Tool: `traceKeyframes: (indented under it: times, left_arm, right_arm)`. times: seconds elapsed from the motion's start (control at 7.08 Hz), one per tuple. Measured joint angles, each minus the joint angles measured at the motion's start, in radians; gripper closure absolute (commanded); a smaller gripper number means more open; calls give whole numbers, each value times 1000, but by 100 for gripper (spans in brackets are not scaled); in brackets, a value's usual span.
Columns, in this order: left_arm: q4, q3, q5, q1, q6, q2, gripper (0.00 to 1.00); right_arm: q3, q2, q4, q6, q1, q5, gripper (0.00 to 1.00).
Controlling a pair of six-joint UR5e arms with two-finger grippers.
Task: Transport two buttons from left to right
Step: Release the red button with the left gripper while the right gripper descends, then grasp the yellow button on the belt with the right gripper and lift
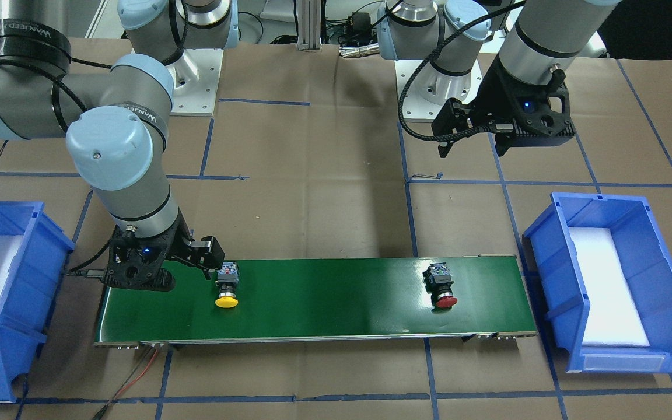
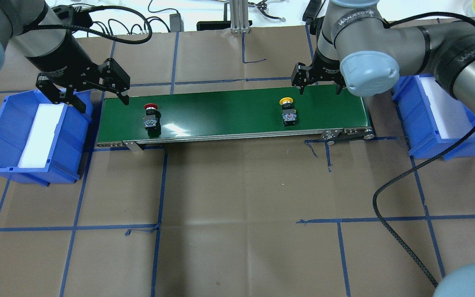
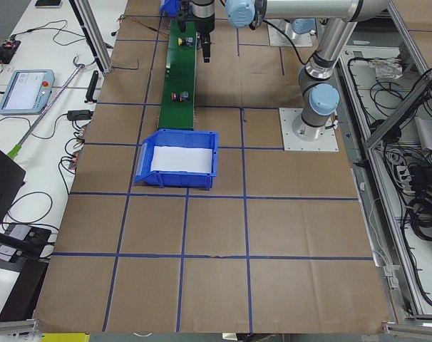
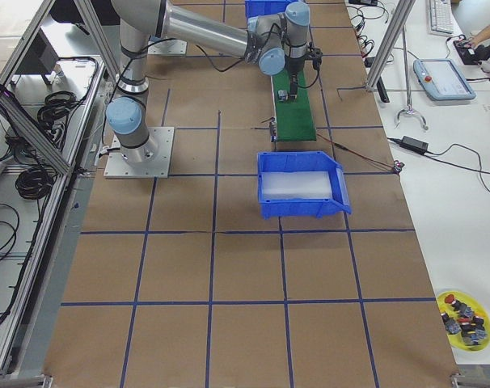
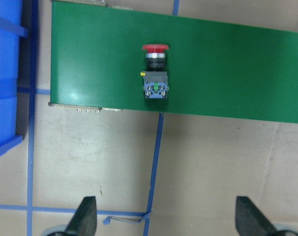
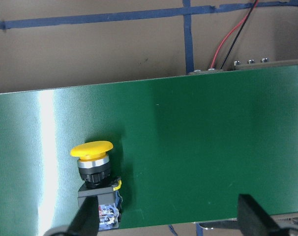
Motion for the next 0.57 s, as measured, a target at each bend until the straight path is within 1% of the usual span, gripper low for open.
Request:
traceKeyframes:
  times: [0.28, 0.57]
  left_arm:
    - [18, -19, 3, -18, -4, -12, 0]
    - [39, -21, 7, -14, 2, -2, 0]
  right_arm:
    - [-2, 29, -4, 3, 0, 1, 0]
    - [-3, 39, -6, 4, 1, 1, 0]
